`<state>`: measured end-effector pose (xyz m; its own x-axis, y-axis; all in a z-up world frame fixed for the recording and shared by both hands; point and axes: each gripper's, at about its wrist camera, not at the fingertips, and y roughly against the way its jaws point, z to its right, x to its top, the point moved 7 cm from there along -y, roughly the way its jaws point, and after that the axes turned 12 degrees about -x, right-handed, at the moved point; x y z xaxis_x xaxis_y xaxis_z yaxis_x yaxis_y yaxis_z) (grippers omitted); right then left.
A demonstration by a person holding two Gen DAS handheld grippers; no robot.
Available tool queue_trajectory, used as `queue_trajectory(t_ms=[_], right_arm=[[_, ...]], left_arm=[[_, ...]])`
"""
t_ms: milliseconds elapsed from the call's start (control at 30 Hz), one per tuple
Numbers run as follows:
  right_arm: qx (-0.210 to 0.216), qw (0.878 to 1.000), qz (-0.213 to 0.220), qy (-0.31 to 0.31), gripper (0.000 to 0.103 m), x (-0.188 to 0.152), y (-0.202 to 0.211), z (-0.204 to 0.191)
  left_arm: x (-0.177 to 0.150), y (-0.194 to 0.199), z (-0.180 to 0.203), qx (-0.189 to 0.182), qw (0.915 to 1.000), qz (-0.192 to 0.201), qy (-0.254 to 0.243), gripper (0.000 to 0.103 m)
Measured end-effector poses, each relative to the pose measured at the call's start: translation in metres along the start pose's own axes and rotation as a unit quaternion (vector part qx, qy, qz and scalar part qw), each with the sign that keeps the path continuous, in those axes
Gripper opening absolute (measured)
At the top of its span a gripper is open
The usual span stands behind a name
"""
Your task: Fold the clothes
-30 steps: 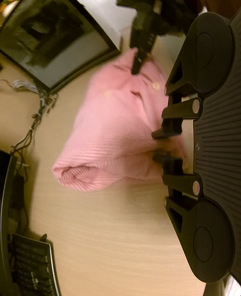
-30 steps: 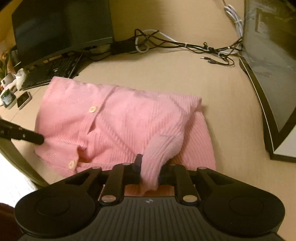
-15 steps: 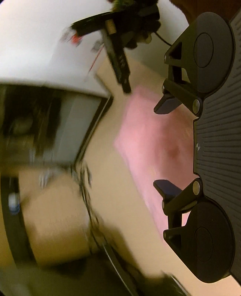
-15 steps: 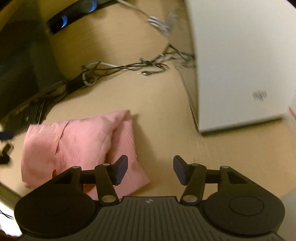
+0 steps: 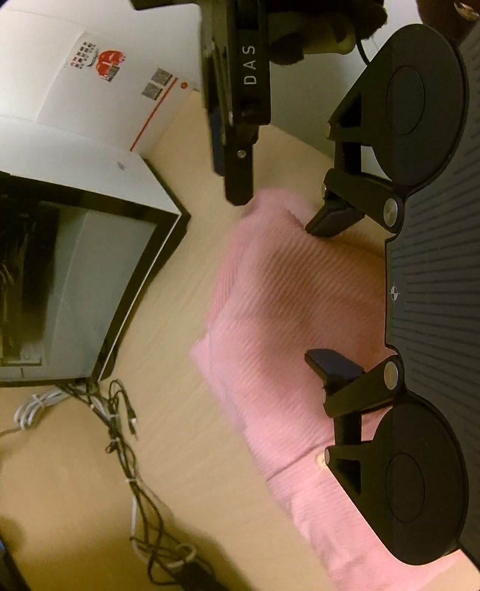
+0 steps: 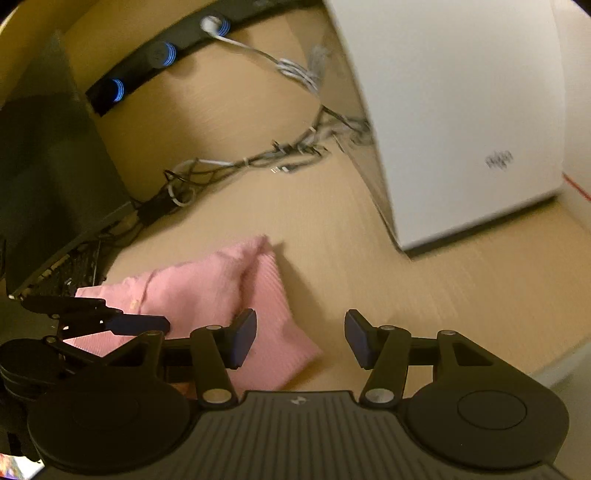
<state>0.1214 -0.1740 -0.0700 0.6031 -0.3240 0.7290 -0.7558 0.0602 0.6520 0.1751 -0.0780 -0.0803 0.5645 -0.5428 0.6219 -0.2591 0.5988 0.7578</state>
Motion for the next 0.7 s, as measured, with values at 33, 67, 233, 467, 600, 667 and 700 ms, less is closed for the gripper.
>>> queue_trajectory(t_ms=[33, 67, 233, 467, 600, 667, 700], right_arm=[[-0.002, 1.0, -0.001, 0.014, 0.054, 0.0, -0.004, -0.005], [-0.004, 1.0, -0.002, 0.029, 0.054, 0.0, -0.008, -0.01], [-0.06, 0.99, -0.035, 0.12, 0.049, -0.012, -0.04, -0.022], [-0.06, 0.966, 0.018, 0.249, 0.054, 0.005, -0.021, -0.056], [0.048, 0.941, 0.044, 0.331, 0.065, 0.007, -0.001, -0.123], [0.105, 0.924, 0.037, 0.365, 0.07, -0.003, 0.001, -0.159], [0.127, 0.915, 0.03, 0.382, 0.07, -0.013, -0.001, -0.176]], left_arm=[[-0.001, 0.002, -0.001, 0.001, 1.0, 0.0, 0.004, 0.076], [-0.002, 0.004, -0.002, 0.002, 1.0, 0.0, 0.008, 0.076], [-0.003, 0.018, -0.015, 0.016, 0.9991, 0.017, 0.034, 0.079], [-0.033, 0.095, -0.061, 0.067, 0.9885, 0.086, 0.105, 0.092], [-0.079, 0.136, -0.111, 0.156, 0.9673, 0.089, 0.18, 0.094], [-0.094, 0.148, -0.127, 0.183, 0.9569, 0.087, 0.208, 0.094], [-0.098, 0.154, -0.131, 0.186, 0.9532, 0.092, 0.219, 0.094]])
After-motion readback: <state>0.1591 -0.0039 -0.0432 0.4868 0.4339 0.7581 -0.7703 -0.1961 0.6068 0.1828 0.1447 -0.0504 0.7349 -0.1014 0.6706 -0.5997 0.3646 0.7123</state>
